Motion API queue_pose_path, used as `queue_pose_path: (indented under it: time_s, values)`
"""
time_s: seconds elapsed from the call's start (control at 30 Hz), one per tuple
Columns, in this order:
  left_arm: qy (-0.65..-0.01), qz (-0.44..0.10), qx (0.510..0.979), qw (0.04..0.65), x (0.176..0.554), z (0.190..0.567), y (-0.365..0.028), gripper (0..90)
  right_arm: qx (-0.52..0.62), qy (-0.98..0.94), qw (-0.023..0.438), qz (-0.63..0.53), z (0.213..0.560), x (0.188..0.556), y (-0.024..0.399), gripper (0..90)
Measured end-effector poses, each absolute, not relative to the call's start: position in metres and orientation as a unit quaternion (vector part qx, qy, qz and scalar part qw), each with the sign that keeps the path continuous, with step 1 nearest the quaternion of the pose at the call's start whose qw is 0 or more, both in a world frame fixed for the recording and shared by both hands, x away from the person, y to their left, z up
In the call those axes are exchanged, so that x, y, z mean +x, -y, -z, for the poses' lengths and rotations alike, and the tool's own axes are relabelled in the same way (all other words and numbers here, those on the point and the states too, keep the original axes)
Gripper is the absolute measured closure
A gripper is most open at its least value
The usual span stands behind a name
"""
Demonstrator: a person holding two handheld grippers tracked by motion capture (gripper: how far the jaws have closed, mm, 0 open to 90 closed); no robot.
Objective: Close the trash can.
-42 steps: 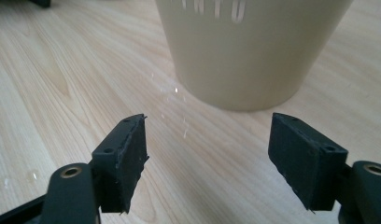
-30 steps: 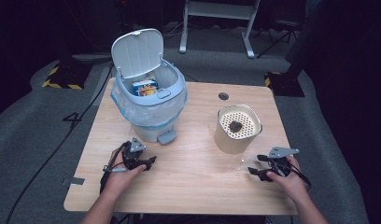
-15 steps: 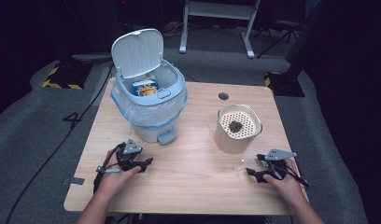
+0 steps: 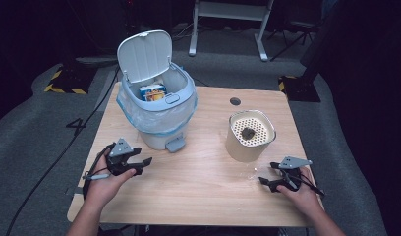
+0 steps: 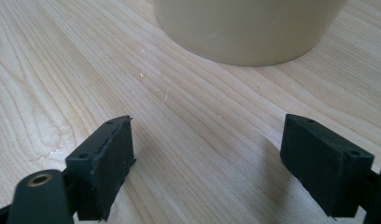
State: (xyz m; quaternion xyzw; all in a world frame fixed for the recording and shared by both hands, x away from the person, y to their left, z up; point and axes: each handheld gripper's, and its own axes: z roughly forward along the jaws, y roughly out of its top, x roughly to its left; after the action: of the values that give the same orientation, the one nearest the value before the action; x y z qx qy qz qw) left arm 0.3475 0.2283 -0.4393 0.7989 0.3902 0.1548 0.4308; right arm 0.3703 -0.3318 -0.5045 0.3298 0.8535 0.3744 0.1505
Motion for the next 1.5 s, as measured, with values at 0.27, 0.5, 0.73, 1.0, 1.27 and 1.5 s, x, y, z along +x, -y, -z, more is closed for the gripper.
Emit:
queue_pose_path:
  time_s: [0.27, 0.5, 0.73, 1.0, 1.27, 1.5]
  values:
    - [-0.377, -0.155, 0.787, 0.463, 0.345, 0.403, -0.240, 41.3, 0.330, -0.853, 0.151, -0.375, 0.505, 0.370, 0.332, 17.2]
    - [-0.384, -0.215, 0.765, 0.470, 0.349, 0.358, -0.255, 42.6, 0.330, -0.853, 0.150, -0.374, 0.504, 0.370, 0.332, 17.2]
    - [-0.390, -0.240, 0.730, 0.508, 0.356, 0.313, -0.269, 43.6, 0.330, -0.853, 0.150, -0.374, 0.504, 0.370, 0.332, 17.3]
    - [-0.390, -0.263, 0.706, 0.529, 0.373, 0.281, -0.275, 44.1, 0.330, -0.853, 0.150, -0.374, 0.504, 0.370, 0.332, 17.3]
    - [-0.399, -0.293, 0.681, 0.539, 0.402, 0.261, -0.286, 44.8, 0.331, -0.853, 0.150, -0.375, 0.504, 0.370, 0.332, 17.3]
    - [-0.411, -0.295, 0.675, 0.536, 0.429, 0.246, -0.290, 46.2, 0.331, -0.853, 0.150, -0.375, 0.504, 0.370, 0.332, 17.3]
